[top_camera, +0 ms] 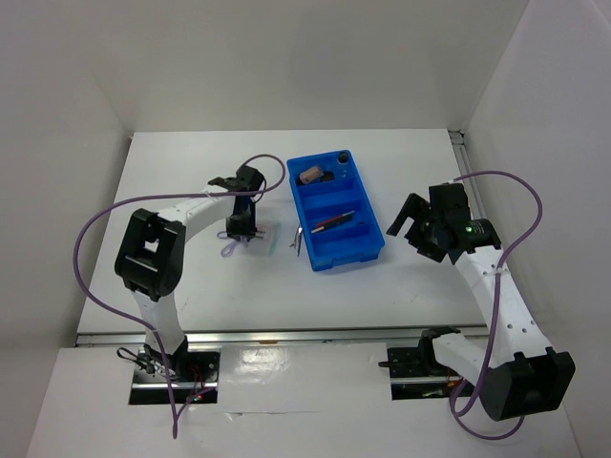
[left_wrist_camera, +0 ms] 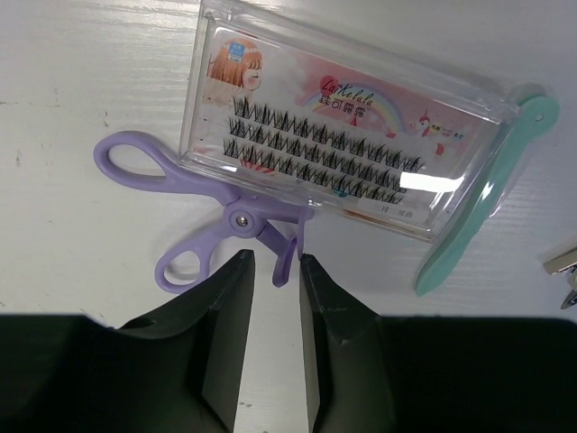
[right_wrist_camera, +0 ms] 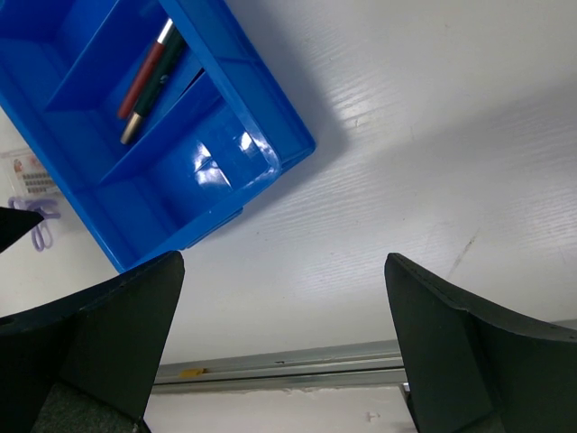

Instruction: Organize the makeup

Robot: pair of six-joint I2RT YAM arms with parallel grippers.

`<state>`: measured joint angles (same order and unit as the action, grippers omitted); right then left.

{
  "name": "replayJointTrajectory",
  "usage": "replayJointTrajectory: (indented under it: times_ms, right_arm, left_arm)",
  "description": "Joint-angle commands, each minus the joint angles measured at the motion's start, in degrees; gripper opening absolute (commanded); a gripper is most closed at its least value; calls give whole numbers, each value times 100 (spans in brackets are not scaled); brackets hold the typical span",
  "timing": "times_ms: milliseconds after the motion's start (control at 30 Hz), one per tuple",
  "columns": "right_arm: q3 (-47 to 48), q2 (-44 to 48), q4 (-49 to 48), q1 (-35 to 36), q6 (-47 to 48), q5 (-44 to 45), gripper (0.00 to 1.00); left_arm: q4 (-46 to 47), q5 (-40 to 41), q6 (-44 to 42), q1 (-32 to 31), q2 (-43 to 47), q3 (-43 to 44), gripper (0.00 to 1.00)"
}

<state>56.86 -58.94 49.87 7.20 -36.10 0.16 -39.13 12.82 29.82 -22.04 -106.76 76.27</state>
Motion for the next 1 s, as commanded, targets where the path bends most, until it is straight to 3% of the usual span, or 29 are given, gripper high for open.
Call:
replayJointTrajectory:
  times_ms: [0,200,533,633,833,967]
  right_arm:
    - [36,23,-267,-35,76,10,100]
    - [36,23,-267,-35,76,10,100]
    - [36,-30,-267,-35,76,10,100]
    - [36,-30,-267,-35,76,10,100]
    - [36,-83,-320,-35,76,10,100]
    - [36,-83,-320,-35,76,141,100]
  left_arm:
    - [29,72,-135,7,-55,160,40]
    - [90,19,-135,7,-117,160,34]
    - [-217,28,-135,7,119,345,8]
    - [-655,28,-205,7,226,765,0]
    - [-1622,89,-442,-221,296,2101,0]
    - [-1624,-138,-495,-476,235,2806,0]
